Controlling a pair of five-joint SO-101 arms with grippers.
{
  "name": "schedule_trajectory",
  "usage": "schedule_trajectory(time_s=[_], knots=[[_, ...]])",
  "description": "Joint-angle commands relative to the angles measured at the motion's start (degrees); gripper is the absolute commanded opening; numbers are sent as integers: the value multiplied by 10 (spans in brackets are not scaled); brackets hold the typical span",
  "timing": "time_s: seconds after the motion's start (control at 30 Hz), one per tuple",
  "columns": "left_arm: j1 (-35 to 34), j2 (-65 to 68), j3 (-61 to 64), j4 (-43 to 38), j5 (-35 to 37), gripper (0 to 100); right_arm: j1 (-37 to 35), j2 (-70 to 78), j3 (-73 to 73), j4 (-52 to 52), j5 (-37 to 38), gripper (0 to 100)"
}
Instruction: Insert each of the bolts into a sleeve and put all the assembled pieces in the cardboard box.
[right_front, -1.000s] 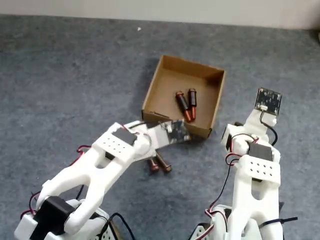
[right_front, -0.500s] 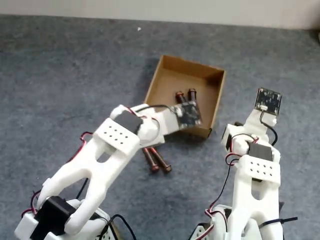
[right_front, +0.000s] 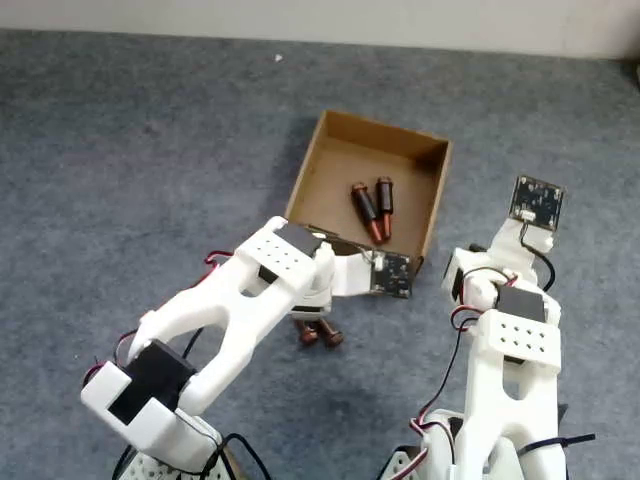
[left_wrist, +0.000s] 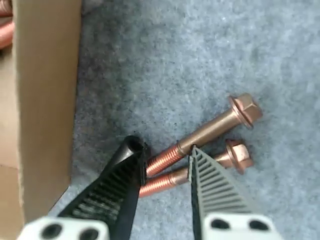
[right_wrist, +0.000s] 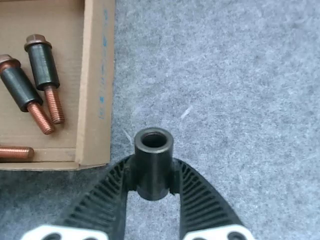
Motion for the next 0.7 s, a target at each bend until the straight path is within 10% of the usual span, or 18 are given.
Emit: schedule_trajectory(time_s=[0.0,0.67], knots=[[10,1,-23,5,-13,161,7,-15,-6,-14,19,9],[80,7,10,29,-42,161,6,-15,-6,-14,22,9]])
